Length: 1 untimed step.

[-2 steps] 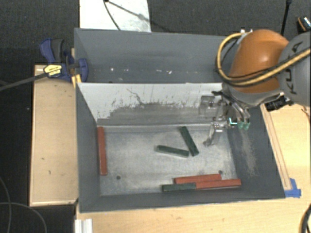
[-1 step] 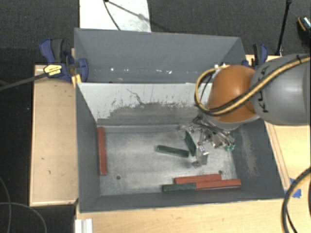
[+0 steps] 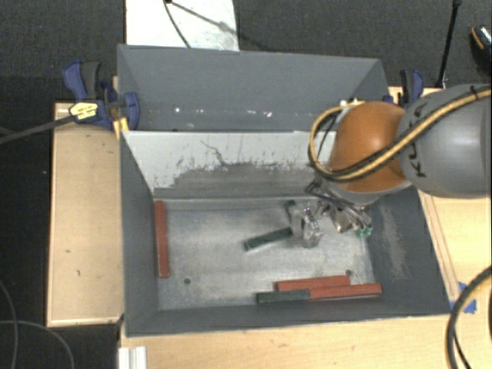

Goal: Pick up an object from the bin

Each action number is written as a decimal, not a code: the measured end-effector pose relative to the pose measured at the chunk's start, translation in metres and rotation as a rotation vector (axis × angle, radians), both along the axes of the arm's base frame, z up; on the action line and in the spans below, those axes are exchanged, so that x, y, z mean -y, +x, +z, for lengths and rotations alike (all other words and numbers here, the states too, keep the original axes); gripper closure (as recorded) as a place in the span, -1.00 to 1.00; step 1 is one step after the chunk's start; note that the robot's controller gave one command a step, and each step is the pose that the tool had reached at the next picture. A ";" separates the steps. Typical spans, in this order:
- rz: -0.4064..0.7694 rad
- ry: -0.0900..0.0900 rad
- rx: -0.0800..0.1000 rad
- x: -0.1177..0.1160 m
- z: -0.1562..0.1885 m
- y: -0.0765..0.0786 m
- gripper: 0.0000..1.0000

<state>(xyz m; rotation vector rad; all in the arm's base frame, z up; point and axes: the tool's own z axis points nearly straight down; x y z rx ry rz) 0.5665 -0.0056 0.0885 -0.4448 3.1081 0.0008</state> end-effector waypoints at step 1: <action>0.000 0.000 0.000 0.000 0.000 0.000 -1.00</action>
Offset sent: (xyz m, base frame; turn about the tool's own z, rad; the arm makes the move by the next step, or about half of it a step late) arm 0.0000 0.0000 0.0000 0.0000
